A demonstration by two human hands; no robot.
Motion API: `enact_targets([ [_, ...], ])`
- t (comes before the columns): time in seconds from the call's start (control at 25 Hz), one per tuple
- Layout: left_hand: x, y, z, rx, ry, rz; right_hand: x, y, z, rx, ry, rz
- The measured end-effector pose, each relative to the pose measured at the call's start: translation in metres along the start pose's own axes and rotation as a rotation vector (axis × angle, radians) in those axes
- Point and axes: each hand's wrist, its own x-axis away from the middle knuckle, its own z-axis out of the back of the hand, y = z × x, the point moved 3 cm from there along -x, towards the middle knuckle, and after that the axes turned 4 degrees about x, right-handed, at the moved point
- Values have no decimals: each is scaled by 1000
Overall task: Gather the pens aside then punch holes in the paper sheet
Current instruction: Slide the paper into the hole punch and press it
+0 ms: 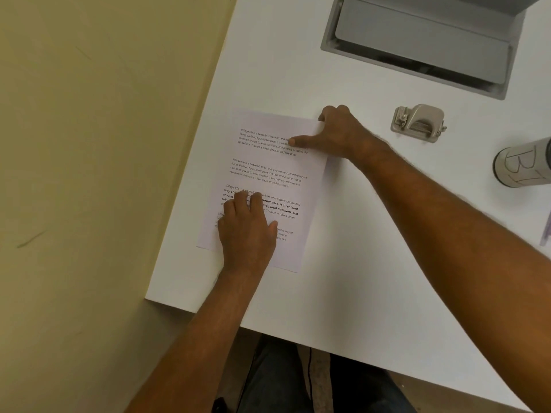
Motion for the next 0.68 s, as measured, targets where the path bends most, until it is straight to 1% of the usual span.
enact_targets([
  [0.04, 0, 0, 0, -2, -2, -1, 1, 1, 0, -129, 1, -9],
  [0.16, 0, 0, 1, 5, -1, -7, 7, 9, -1, -658, 7, -109],
  [0.2, 0, 0, 1, 10, 4, -7, 9, 13, -2, -747, 5, -133],
  [0.24, 0, 0, 1, 13, 7, -7, 9, 16, -3, -760, -4, -135],
  [0.36, 1, 0, 0, 9, 12, -5, 5, 20, -5, -572, 7, -59],
  [0.52, 0, -1, -1, 9, 19, -5, 2, 14, 0, -149, 179, 68],
  [0.56, 0, -1, -2, 8, 19, -4, 3, 11, -1, -70, 191, 93],
  [0.68, -1, -1, -1, 13, 23, -2, 2, 6, -3, -17, 148, 81],
])
